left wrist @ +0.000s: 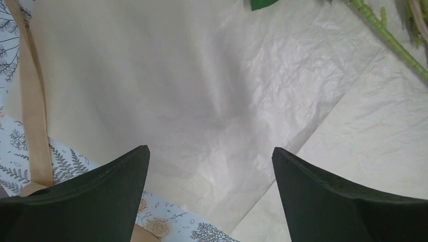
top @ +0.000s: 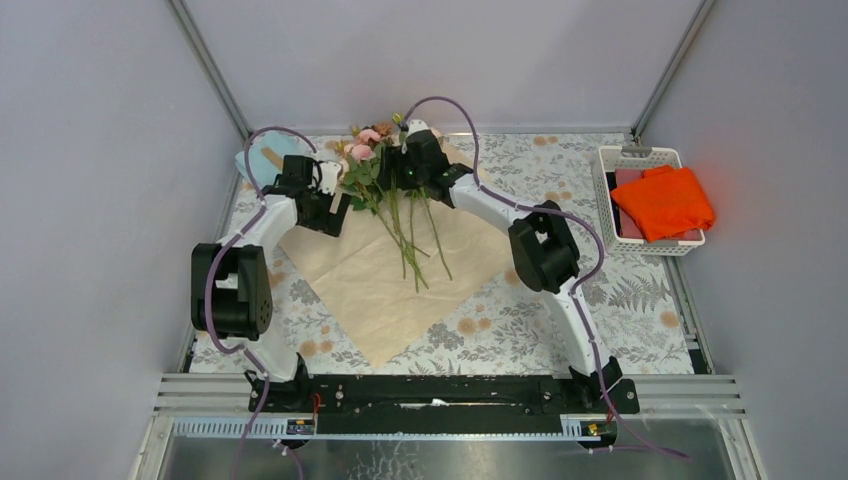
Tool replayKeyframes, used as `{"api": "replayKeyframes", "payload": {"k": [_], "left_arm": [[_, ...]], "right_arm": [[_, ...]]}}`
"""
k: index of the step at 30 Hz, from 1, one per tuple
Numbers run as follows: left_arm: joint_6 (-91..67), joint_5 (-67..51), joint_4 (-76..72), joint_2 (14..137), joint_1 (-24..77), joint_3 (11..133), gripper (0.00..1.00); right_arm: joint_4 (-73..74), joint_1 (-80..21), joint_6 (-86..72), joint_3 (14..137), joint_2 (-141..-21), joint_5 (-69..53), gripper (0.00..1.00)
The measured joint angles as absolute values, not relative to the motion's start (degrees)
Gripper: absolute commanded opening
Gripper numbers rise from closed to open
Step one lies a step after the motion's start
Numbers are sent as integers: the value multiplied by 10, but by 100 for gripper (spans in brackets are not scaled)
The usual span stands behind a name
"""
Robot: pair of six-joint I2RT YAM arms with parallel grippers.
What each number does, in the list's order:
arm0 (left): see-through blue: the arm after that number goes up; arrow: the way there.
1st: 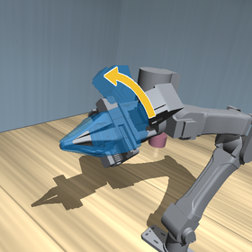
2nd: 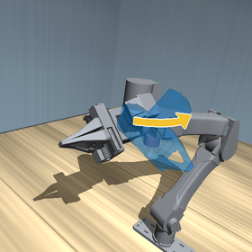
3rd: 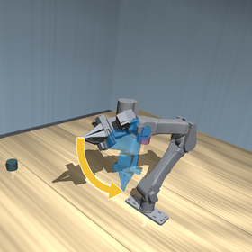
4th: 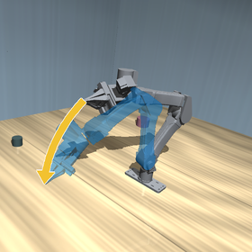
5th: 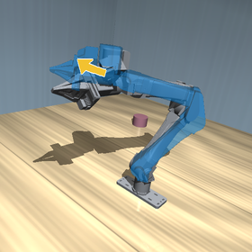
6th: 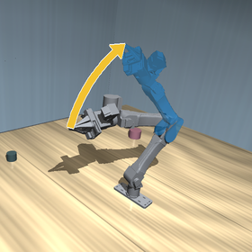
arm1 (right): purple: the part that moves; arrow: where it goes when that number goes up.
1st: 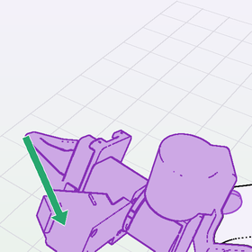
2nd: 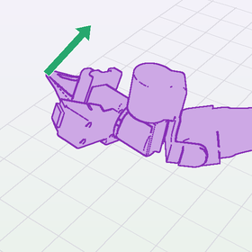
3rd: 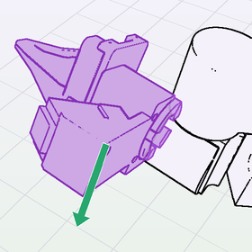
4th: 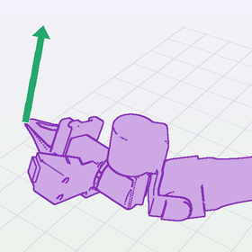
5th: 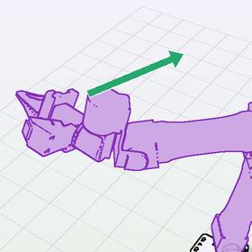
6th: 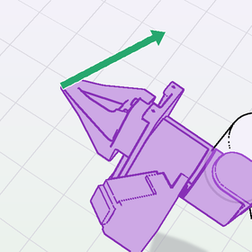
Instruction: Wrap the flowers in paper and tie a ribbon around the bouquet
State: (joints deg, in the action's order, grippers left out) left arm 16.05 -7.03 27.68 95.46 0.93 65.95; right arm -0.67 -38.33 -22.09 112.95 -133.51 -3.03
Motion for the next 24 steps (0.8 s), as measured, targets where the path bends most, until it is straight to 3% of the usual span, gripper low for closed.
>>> {"api": "replayKeyframes", "payload": {"k": [3, 8, 14, 19, 24], "left_arm": [[162, -71, 277, 960, 9, 658, 99], [163, -71, 277, 996, 9, 659, 99], [163, -70, 277, 1021, 9, 659, 99], [164, -62, 279, 1022, 9, 659, 99], [173, -57, 281, 1019, 9, 656, 99]], "right_arm": [[63, -379, -185, 1138, -1352, -18, 99], [128, -352, -95, 1086, -1303, -3, 100], [173, -196, -36, 1044, -1249, -90, 100], [225, -80, -13, 1212, -1367, -159, 100], [233, -70, -25, 1314, -1481, -227, 99]]}}
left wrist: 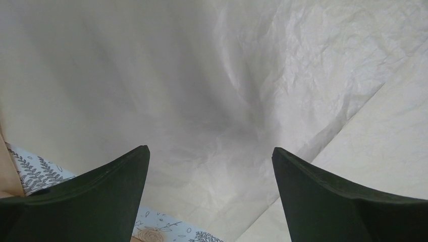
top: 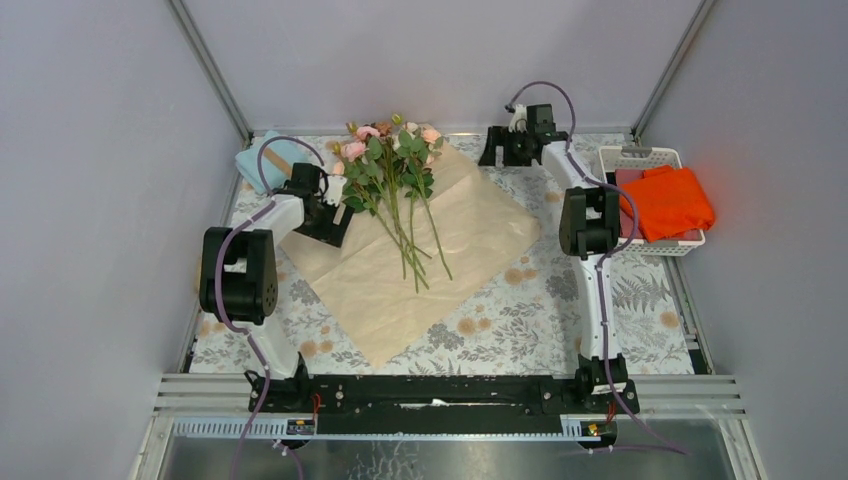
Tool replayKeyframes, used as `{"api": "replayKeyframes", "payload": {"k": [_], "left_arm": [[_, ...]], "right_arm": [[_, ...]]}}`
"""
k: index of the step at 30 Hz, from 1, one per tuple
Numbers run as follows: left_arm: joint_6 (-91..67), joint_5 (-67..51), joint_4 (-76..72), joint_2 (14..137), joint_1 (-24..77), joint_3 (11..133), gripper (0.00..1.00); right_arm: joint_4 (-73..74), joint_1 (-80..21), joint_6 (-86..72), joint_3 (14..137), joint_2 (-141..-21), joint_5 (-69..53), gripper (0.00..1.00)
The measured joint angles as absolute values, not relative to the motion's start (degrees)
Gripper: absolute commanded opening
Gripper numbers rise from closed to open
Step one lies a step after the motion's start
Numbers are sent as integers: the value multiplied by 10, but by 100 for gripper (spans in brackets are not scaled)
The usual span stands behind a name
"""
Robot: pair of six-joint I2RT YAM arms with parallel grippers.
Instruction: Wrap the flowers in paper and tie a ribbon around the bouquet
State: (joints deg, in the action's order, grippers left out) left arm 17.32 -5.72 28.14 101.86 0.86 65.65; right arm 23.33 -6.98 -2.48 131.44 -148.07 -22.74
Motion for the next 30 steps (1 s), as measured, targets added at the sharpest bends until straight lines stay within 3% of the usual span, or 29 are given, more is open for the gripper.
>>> {"api": "replayKeyframes", "payload": {"k": [4, 8, 17, 19, 27, 28, 30], "left_arm": [[177, -53, 284, 1018, 9, 649, 99], [178, -53, 290, 1018, 9, 647, 99], [185, -59, 294, 1016, 12, 642, 99], [189, -63, 295, 1016, 15, 636, 99], [240, -101, 304, 994, 121, 588, 98], [247, -106, 304, 993, 135, 586, 98], [262, -118, 302, 992, 169, 586, 98]], "right_arm": [[197, -83, -53, 1314, -1501, -317, 96], [152, -90, -96, 1311, -1520, -390, 82], [104, -89, -148, 1241, -1526, -513, 9], [97, -84, -152, 1191, -1505, -528, 0], [128, -34, -108, 1015, -1362, -531, 0], [137, -25, -100, 1013, -1352, -527, 6], [159, -3, -82, 1013, -1331, -511, 32]]}}
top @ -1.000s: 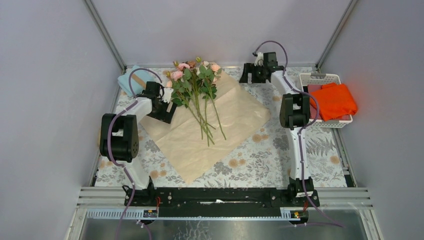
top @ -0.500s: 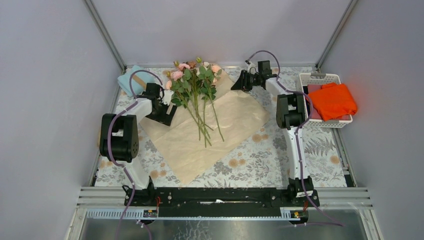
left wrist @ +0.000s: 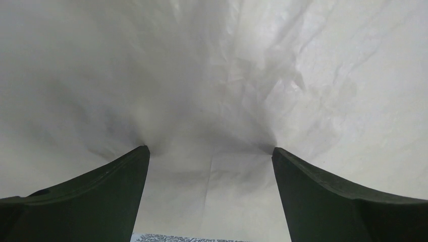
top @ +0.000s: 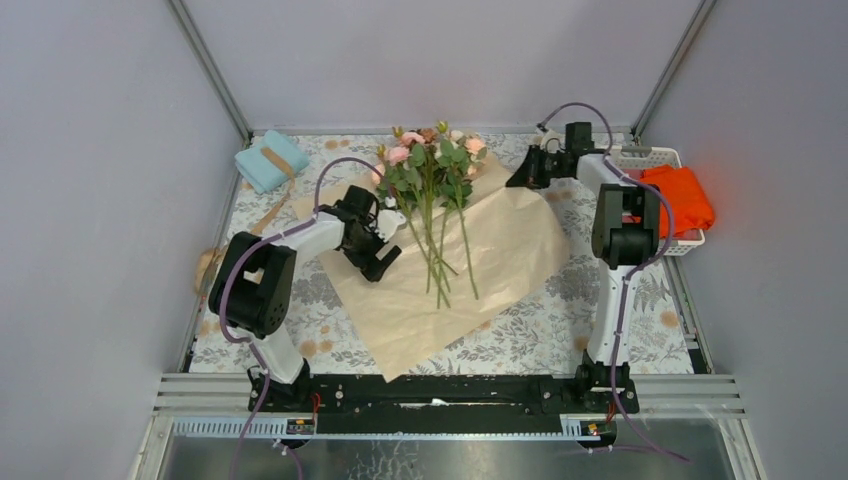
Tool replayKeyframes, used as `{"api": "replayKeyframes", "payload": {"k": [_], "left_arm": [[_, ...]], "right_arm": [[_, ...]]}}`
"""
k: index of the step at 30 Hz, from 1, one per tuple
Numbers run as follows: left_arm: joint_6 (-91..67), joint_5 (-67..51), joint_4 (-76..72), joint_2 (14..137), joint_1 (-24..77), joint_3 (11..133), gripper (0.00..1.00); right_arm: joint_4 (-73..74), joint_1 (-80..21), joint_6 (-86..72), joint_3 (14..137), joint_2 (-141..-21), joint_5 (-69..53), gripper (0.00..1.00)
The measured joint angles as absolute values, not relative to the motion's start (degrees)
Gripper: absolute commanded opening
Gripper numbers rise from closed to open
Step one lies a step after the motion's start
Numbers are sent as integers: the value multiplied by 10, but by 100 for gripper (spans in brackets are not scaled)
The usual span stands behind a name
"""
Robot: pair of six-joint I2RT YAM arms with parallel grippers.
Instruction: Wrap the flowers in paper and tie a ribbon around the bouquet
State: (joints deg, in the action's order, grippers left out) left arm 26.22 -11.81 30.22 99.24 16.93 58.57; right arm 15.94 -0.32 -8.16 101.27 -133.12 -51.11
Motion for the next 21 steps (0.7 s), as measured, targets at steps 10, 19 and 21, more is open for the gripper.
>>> {"api": "replayKeyframes", "payload": {"k": [10, 19, 21], "left_arm": [[288, -175, 352, 992, 217, 618, 98], [353, -180, 448, 876, 230, 624, 99], [369, -182, 478, 861, 255, 622, 99]], "right_arm": [[240, 21, -53, 976, -1263, -131, 62], [190, -219, -53, 815, -1079, 40, 14], [184, -243, -59, 808, -1085, 35, 9]]}}
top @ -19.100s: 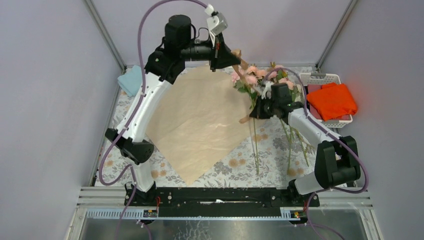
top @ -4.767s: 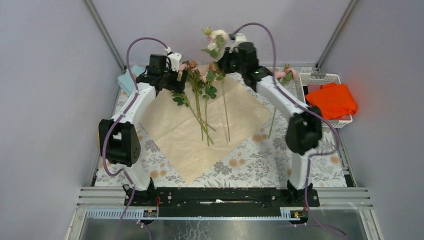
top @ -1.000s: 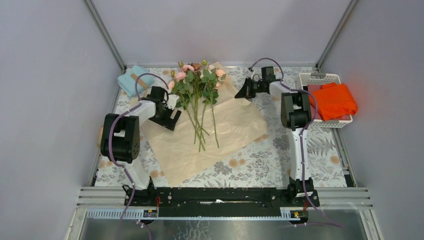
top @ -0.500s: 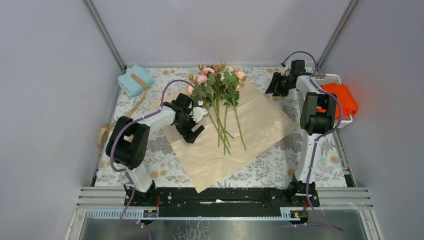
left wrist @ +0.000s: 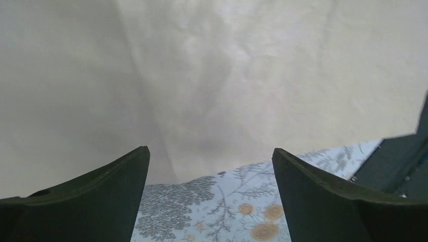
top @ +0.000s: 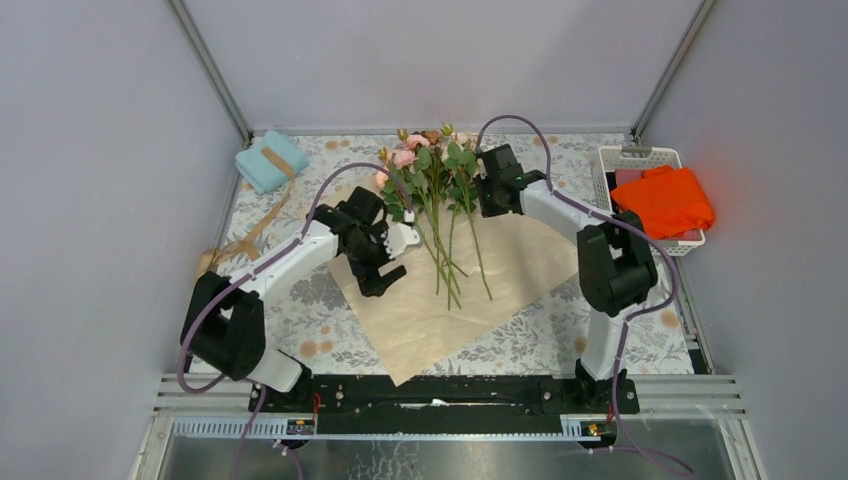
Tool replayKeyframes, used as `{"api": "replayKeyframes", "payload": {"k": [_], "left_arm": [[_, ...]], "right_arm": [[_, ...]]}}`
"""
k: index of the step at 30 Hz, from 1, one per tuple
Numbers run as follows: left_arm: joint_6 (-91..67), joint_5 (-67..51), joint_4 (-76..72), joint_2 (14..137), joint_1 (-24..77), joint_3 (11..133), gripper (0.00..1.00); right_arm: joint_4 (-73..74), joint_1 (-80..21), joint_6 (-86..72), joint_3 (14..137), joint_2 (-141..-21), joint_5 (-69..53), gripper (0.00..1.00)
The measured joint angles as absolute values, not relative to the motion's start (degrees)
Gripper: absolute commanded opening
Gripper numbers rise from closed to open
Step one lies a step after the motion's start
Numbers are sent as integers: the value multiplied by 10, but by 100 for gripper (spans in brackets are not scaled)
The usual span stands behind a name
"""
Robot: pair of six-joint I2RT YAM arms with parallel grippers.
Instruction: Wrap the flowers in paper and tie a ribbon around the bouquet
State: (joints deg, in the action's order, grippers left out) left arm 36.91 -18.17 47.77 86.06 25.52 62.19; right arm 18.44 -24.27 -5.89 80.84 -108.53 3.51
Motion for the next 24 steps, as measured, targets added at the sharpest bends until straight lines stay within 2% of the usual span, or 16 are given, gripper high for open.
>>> {"api": "replayKeyframes", "payload": {"k": [7, 12, 17, 21, 24], "left_arm": [[421, -191, 507, 817, 317, 537, 99], [455, -189, 493, 796, 317, 455, 99], [474, -189, 469, 801, 317, 416, 99], [476, -189, 454, 801, 317, 416, 99], [479, -189, 448, 797, 316, 416, 99]], "right_arm": [[189, -264, -78, 803, -1169, 55, 3], [169, -307, -106, 788, -1162, 25, 0], [107, -331, -176, 722, -1129, -47, 1], [114, -337, -192, 726, -1127, -55, 16], [152, -340, -170, 731, -1104, -30, 43]]}}
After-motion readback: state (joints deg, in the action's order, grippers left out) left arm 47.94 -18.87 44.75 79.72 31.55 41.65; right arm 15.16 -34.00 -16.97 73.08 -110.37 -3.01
